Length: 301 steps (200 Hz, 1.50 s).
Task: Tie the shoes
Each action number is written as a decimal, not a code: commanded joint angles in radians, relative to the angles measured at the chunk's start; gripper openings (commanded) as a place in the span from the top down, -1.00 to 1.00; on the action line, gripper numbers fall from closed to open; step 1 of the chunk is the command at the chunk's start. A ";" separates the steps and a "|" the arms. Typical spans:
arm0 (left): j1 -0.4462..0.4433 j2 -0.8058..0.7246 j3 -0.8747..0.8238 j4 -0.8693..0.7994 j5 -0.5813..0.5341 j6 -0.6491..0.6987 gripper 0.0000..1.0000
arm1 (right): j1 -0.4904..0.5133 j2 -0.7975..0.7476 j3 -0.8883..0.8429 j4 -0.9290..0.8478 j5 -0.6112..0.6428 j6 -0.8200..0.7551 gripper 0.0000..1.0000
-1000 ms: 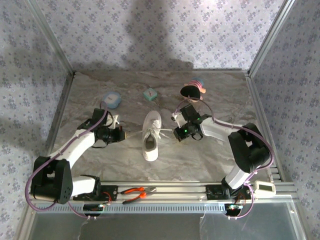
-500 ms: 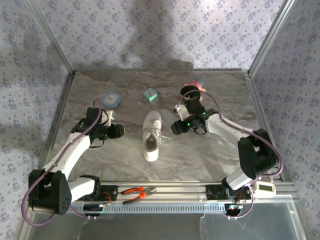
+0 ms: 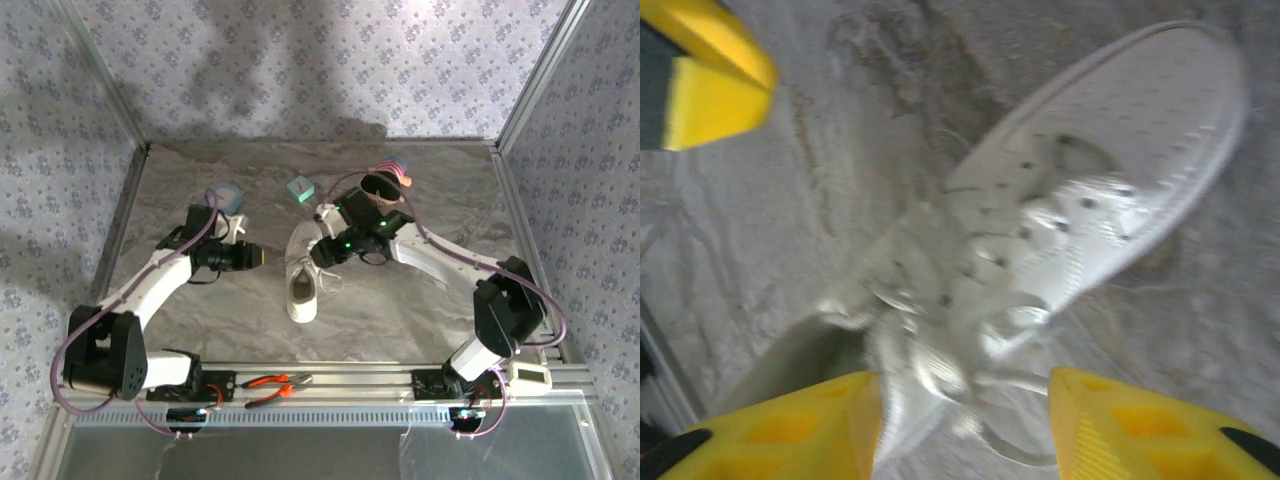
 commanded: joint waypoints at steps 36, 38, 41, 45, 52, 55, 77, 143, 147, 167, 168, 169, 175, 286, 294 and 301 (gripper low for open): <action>-0.024 0.099 0.108 0.063 0.062 -0.020 0.20 | 0.009 0.110 0.091 -0.119 0.031 0.008 0.15; -0.024 0.101 0.107 0.064 0.065 -0.018 0.20 | 0.007 0.110 0.092 -0.122 0.033 0.006 0.15; -0.024 0.104 0.109 0.065 0.069 -0.017 0.21 | 0.004 0.110 0.095 -0.125 0.034 0.003 0.15; -0.024 0.109 0.111 0.068 0.076 -0.016 0.22 | -0.003 0.110 0.098 -0.125 0.035 0.001 0.15; -0.025 0.114 0.110 0.071 0.088 -0.013 0.23 | -0.014 0.111 0.104 -0.125 0.032 -0.003 0.15; -0.026 0.118 0.111 0.072 0.093 -0.012 0.23 | -0.016 0.112 0.106 -0.125 0.030 -0.005 0.15; -0.036 0.130 0.096 0.080 0.107 0.004 0.32 | -0.038 0.130 0.136 -0.169 0.015 -0.027 0.17; -0.172 0.011 -0.092 0.196 -0.094 -0.100 0.29 | -0.064 0.198 0.240 -0.230 -0.021 -0.074 0.24; -0.172 -0.005 -0.100 0.201 -0.108 -0.099 0.26 | -0.065 0.194 0.239 -0.230 -0.021 -0.072 0.23; -0.153 -0.064 -0.121 0.221 -0.088 -0.028 0.27 | -0.065 0.173 0.233 -0.228 -0.019 -0.069 0.21; -0.151 -0.065 -0.120 0.222 -0.082 -0.022 0.27 | -0.066 0.172 0.233 -0.228 -0.018 -0.069 0.21; -0.150 -0.066 -0.120 0.222 -0.076 -0.016 0.28 | -0.066 0.171 0.233 -0.228 -0.019 -0.069 0.21; -0.140 -0.069 -0.114 0.221 -0.036 0.013 0.28 | -0.066 0.164 0.232 -0.229 -0.023 -0.069 0.21; -0.142 0.209 0.144 0.106 0.421 0.249 0.24 | -0.069 0.083 0.128 -0.081 -0.116 -0.026 0.19; -0.149 0.225 0.152 0.098 0.419 0.250 0.24 | -0.069 0.087 0.120 -0.067 -0.128 -0.022 0.19; -0.152 0.236 0.159 0.090 0.410 0.248 0.23 | -0.070 0.091 0.113 -0.055 -0.137 -0.019 0.19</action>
